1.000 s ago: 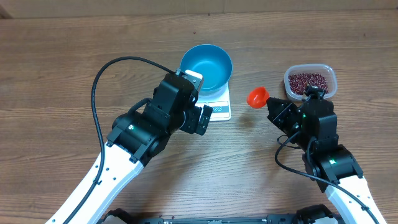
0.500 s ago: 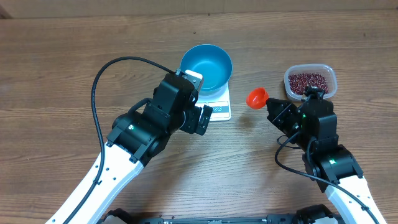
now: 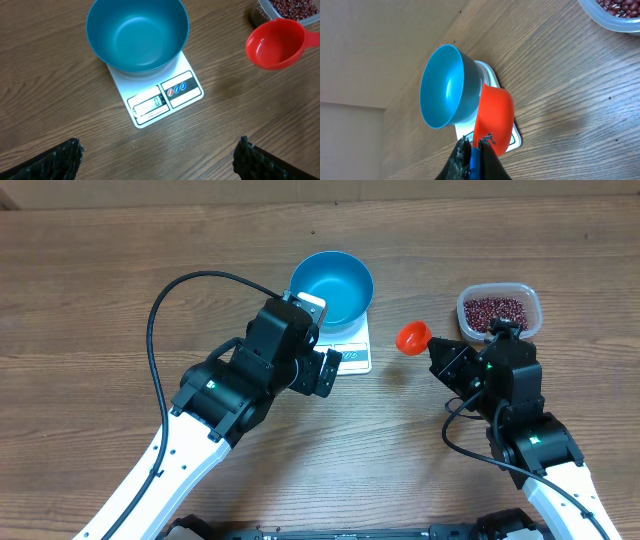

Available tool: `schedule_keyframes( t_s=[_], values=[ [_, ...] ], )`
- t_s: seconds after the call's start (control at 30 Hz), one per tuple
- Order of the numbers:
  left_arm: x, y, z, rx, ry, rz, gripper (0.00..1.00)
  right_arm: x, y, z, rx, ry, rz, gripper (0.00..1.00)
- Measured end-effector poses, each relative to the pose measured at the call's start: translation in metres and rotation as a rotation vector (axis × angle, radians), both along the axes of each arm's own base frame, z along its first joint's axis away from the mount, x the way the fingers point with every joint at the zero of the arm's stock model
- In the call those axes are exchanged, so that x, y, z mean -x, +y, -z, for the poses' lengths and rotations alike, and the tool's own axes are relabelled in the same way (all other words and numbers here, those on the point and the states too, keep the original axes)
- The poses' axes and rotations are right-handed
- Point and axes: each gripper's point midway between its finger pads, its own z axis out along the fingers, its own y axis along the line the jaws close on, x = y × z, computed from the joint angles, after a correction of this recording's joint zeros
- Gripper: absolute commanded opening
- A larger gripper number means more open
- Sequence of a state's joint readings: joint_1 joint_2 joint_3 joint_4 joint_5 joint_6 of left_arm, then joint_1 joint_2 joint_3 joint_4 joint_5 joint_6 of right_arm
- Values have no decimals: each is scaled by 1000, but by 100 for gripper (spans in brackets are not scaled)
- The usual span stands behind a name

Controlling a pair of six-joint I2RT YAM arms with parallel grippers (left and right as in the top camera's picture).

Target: Scoop item into bowl and weigh 150g on scale

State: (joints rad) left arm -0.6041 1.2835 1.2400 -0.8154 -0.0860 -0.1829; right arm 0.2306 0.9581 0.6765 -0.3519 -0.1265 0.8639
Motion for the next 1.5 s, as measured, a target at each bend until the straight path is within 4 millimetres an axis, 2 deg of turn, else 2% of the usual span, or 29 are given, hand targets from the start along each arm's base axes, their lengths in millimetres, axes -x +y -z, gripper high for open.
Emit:
schedule_keyframes(
  t_s=[0.47, 0.6, 0.73, 0.83, 0.97, 1.07, 1.2, 1.23, 1.37, 1.47, 1.5],
  values=[
    [0, 0, 0, 0, 0, 0, 99, 0, 1, 0, 61, -26, -49, 4],
    [0, 0, 0, 0, 0, 0, 100, 9, 1, 3, 106, 15, -88, 4],
    [0, 0, 0, 0, 0, 0, 100, 14, -2, -19, 158, 27, -116, 4],
    [0, 0, 0, 0, 0, 0, 99, 16, -8, -47, 209, 12, -119, 4],
    [0, 0, 0, 0, 0, 0, 100, 9, -16, -76, 315, -8, -127, 4],
    [0, 0, 0, 0, 0, 0, 100, 2, -24, -75, 414, 38, -139, 4],
    [0, 0, 0, 0, 0, 0, 100, -27, -48, -64, 557, 117, -99, 4],
    [0, 0, 0, 0, 0, 0, 99, -37, -61, -56, 597, 147, -78, 4],
    [0, 0, 0, 0, 0, 0, 100, -60, -102, -39, 642, 205, 9, 4],
    [0, 0, 0, 0, 0, 0, 100, -73, -150, -14, 657, 290, 108, 4],
    [0, 0, 0, 0, 0, 0, 99, -76, -160, -7, 659, 309, 124, 4]
  ],
)
